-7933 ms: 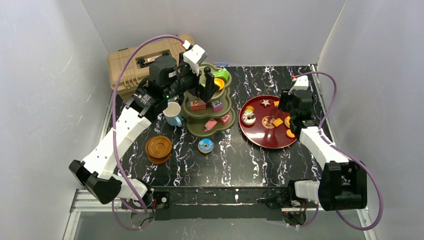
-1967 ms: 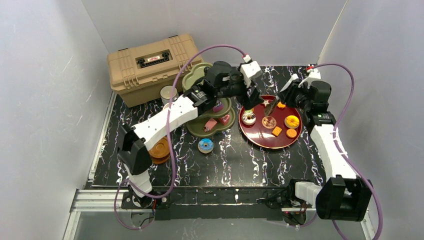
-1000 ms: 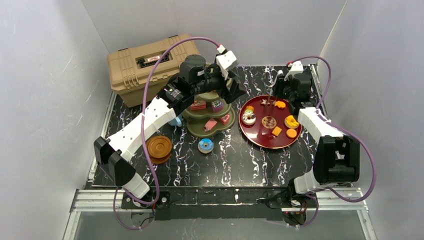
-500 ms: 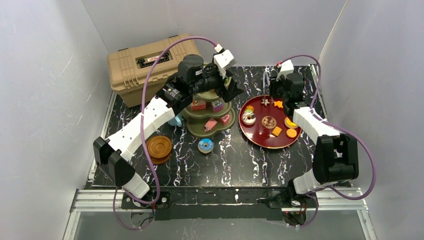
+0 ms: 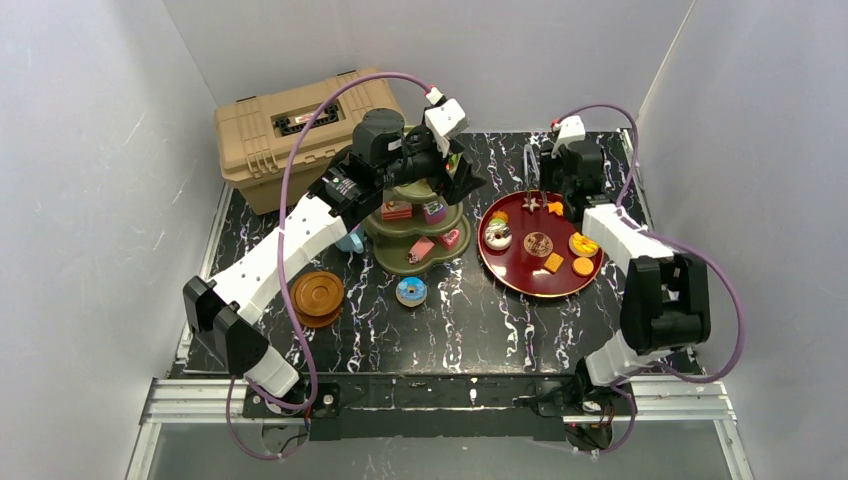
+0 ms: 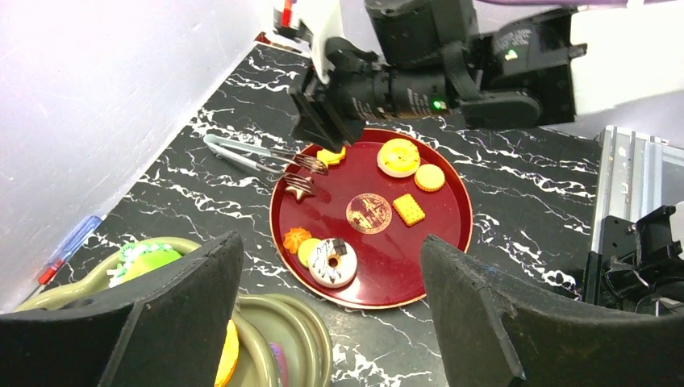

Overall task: Serve the afternoon tea
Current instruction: Pick up the clamp from the center of the board.

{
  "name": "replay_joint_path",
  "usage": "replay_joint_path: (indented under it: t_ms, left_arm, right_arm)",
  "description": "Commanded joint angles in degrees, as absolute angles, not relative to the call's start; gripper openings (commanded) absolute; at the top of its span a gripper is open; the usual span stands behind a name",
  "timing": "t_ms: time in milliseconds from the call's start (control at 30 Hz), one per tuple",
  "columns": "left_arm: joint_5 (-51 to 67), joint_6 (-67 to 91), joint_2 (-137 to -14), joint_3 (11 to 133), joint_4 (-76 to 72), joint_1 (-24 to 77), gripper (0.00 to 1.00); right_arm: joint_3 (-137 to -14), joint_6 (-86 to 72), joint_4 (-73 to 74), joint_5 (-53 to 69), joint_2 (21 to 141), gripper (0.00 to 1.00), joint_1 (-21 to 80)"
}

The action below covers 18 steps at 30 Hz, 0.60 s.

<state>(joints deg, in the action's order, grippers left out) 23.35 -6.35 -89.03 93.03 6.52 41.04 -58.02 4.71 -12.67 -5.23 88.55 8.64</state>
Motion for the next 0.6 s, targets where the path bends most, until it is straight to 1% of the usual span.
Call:
replay_joint_path:
  t_ms: [0,67,167,233,367,567]
  left_arm:
    - [23.67,-5.60,-86.05,93.63,9.43,40.49,0.79]
    - [23.58,-5.35,-86.18,94.38,10.74,40.20,0.80]
    - [23.60,-5.82,-85.72,94.44,11.10,39.76,0.81]
    - [23.60,-5.89,-85.59,94.73,11.60,39.43,0.81]
    - [23.81,-5.74,-84.96,94.54,11.83,38.83,0.82]
    - [23.82,-5.03,-84.08,93.68,11.26,38.20,0.82]
  right_arm:
    - [-69.54,3.29,-6.62,-7.80,94.59,0.50,7.90]
    - [-76.44,2.20,-0.43,-7.95,100.09,0.54,7.59]
    - [-87.56,0.71,10.81,-7.74,108.63,0.55,7.47]
    - [-93.36,-0.17,15.84,-7.84,113.35,0.56,7.47]
    - [-98.16,-2.12,17.65,-8.00,118.60,0.55,7.47]
    - [-104.86,-1.78,20.50,-7.77,124.59,0.52,7.47]
